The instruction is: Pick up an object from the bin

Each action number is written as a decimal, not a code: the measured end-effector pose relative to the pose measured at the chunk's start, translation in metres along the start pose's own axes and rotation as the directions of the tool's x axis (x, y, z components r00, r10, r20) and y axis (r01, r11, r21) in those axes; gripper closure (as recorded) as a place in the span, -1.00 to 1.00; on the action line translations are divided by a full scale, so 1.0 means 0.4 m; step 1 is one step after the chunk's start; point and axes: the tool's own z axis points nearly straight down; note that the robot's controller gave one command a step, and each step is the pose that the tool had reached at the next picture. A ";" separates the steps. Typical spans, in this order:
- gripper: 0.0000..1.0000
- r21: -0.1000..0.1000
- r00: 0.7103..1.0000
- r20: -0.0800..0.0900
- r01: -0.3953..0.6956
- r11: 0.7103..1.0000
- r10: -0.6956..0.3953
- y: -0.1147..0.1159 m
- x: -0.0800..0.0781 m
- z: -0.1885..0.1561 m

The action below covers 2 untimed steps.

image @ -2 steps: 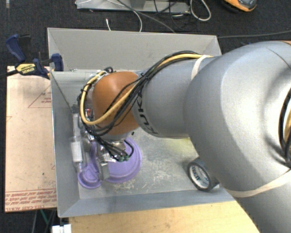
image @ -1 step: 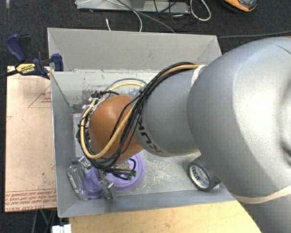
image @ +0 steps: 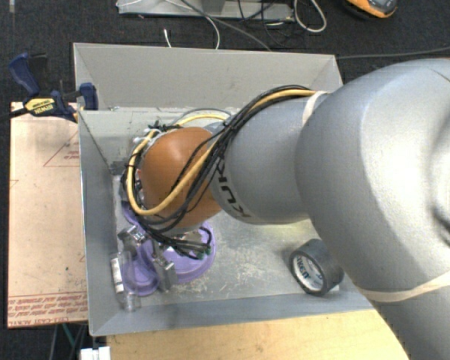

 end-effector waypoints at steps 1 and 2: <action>1.00 0.000 1.000 0.000 0.000 1.000 0.000 0.000 0.000 0.000; 1.00 0.000 1.000 0.001 0.000 1.000 0.000 0.000 0.000 0.000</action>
Offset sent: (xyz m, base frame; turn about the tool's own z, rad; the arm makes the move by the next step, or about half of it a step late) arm 0.0000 0.0000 0.0000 0.0000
